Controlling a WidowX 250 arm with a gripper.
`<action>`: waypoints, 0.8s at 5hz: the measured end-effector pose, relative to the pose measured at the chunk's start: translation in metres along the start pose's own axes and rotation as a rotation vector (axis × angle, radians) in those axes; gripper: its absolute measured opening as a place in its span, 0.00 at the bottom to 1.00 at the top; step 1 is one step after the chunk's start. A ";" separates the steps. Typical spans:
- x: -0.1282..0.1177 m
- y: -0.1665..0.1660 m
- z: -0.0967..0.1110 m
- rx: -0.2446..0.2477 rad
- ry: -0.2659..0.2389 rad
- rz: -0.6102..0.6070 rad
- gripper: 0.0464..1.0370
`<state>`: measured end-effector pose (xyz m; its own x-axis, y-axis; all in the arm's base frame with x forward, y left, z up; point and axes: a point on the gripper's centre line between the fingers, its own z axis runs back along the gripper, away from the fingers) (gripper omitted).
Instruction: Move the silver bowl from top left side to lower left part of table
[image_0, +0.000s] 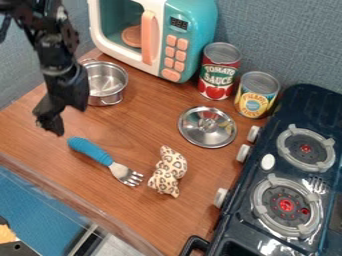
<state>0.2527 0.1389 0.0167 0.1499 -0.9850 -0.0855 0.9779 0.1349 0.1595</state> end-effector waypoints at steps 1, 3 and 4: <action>-0.007 0.016 0.007 0.019 0.015 0.019 0.96; -0.018 0.062 -0.005 0.003 0.059 0.062 0.96; -0.025 0.083 -0.021 -0.025 0.079 0.074 0.96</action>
<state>0.3336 0.1766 0.0112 0.2322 -0.9607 -0.1521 0.9668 0.2109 0.1439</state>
